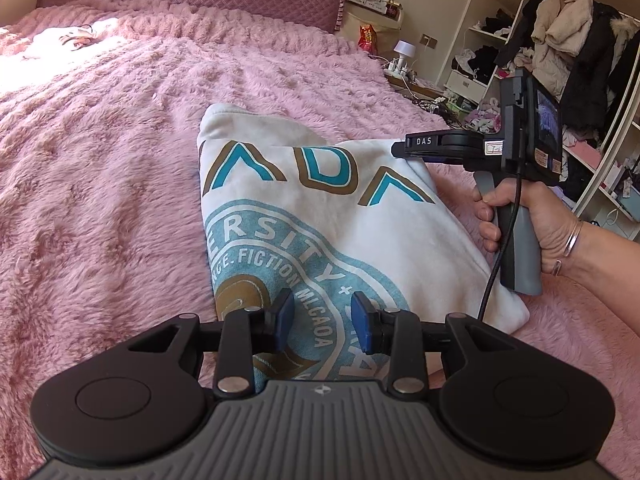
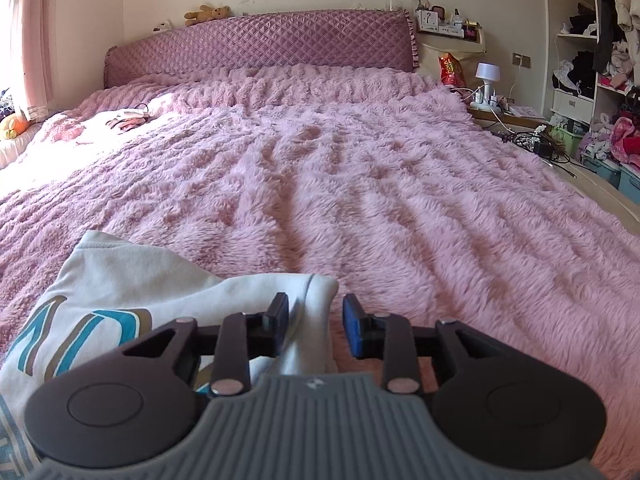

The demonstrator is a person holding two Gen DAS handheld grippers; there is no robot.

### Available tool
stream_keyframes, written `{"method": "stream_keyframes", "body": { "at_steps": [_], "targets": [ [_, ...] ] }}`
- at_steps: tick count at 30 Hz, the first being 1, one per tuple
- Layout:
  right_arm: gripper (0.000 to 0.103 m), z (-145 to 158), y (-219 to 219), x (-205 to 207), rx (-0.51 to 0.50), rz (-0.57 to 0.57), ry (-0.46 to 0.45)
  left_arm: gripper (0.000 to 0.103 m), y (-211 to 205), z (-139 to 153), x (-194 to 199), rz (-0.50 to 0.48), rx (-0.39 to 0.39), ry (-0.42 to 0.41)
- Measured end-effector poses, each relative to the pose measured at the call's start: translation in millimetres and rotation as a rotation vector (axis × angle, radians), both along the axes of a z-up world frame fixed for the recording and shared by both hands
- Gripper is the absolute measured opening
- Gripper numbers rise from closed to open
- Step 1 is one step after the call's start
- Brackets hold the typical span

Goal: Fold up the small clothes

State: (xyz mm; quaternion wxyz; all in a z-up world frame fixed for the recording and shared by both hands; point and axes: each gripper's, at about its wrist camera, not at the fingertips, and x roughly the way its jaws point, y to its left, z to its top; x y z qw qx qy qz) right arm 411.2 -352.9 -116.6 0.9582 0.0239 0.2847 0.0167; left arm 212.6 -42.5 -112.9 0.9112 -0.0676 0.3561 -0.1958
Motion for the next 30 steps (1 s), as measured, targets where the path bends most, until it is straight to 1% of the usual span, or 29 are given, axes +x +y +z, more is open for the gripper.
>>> {"method": "stream_keyframes", "body": {
  "at_steps": [2,3,5,7,9,11,13,14,17,18,19,20,21,23,24,27,28,29,30],
  "targets": [
    [0.027,11.6,-6.8,-17.4,0.020,0.010,-0.020,0.040,-1.1,-0.5,-0.6,-0.001,0.007,-0.002],
    [0.027,16.8,-11.2,-29.0,0.045,0.020,-0.033,0.040,-1.4,-0.6,-0.8,-0.002,0.009,-0.002],
    [0.029,27.2,-22.2,-61.8,0.112,0.042,-0.058,0.040,-1.5,-1.0,-1.2,-0.004,0.013,-0.002],
    [0.030,30.8,-32.5,-98.7,0.164,0.059,-0.059,0.040,-1.6,-1.3,-1.4,-0.004,0.014,-0.004],
    [0.030,28.0,-40.5,-133.8,0.198,0.053,-0.036,0.040,-2.0,-1.6,-1.3,-0.005,0.020,-0.005],
    [0.030,20.4,-47.4,-165.9,0.262,0.047,-0.003,0.040,-3.6,-1.7,-2.3,-0.005,0.029,-0.009],
    [0.031,10.9,-48.9,-190.8,0.309,0.041,0.045,0.040,-4.0,-1.9,-2.0,-0.005,0.032,-0.009],
    [0.030,6.7,-47.7,-199.9,0.315,0.042,0.056,0.040,-4.2,-2.0,-1.9,-0.005,0.032,-0.008],
    [0.031,-8.1,-39.1,-211.9,0.319,0.044,0.096,0.040,-3.2,-3.4,0.1,-0.006,0.029,0.000],
    [0.022,-12.4,-37.7,-211.9,0.331,0.044,0.111,0.040,-2.4,-3.8,1.0,-0.004,0.024,0.004],
    [0.001,-15.2,-36.7,-212.2,0.345,0.045,0.114,0.040,-1.5,-4.2,1.6,-0.002,0.017,0.009],
    [0.001,-14.2,-36.5,-212.8,0.361,0.053,0.095,0.040,-0.7,-4.6,2.2,-0.002,0.015,0.012],
    [0.000,-10.3,-34.4,-215.6,0.351,0.052,0.066,0.040,0.1,-4.7,2.6,-0.001,0.010,0.014],
    [0.000,-1.1,-29.7,-217.2,0.292,0.034,0.021,0.040,1.0,-5.4,3.1,0.002,-0.001,0.018],
    [0.000,-1.4,-29.4,-215.4,0.286,0.032,0.034,0.040,0.8,-5.6,3.3,0.006,-0.005,0.020],
    [0.000,-20.5,-35.5,-204.9,0.299,0.010,0.143,0.040,2.9,-2.2,3.4,0.036,-0.041,0.028],
    [0.003,-23.9,-36.0,-205.1,0.300,0.012,0.152,0.040,4.2,2.0,3.9,0.045,-0.057,0.026],
    [0.006,-23.2,-36.5,-207.3,0.302,0.008,0.138,0.040,5.4,6.2,4.6,0.050,-0.061,0.015],
    [0.017,-20.1,-37.5,-208.7,0.307,-0.003,0.129,0.042,7.2,10.0,5.6,0.059,-0.065,0.003]
  ]
}}
